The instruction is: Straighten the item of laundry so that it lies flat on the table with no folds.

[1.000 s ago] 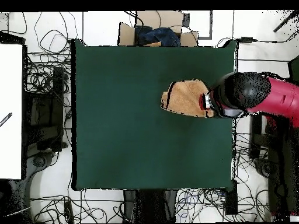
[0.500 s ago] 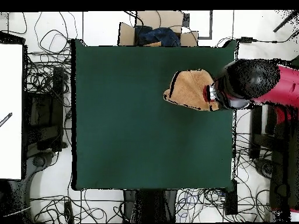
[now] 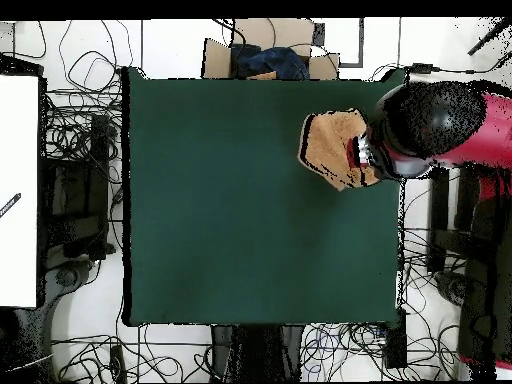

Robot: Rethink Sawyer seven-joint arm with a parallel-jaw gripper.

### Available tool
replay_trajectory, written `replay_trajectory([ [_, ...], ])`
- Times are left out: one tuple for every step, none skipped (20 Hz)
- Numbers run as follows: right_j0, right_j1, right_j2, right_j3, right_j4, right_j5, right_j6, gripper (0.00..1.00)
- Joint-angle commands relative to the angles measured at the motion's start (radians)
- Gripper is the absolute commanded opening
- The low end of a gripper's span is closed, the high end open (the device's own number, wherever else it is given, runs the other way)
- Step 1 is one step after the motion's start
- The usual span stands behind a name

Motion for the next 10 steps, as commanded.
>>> replay_trajectory([
  [0.022,-0.072,0.038,0.045,-0.037,0.030,-0.201,0.00],
  [0.010,-0.093,0.029,0.105,-0.028,-0.020,-0.179,0.00],
  [0.000,-0.112,0.030,0.171,-0.016,-0.086,-0.162,0.00],
  [-0.009,-0.127,0.026,0.243,-0.006,-0.156,-0.128,0.00],
  [-0.016,-0.140,0.024,0.309,-0.003,-0.223,-0.099,0.00],
  [-0.022,-0.145,0.021,0.368,0.005,-0.288,-0.056,0.00],
  [-0.028,-0.150,0.019,0.426,0.012,-0.353,-0.012,0.00],
  [-0.031,-0.151,0.015,0.467,0.015,-0.400,0.022,0.00],
  [-0.025,-0.155,0.005,0.489,0.013,-0.424,0.048,0.00],
  [-0.018,-0.159,-0.005,0.511,0.011,-0.447,0.075,0.00],
])
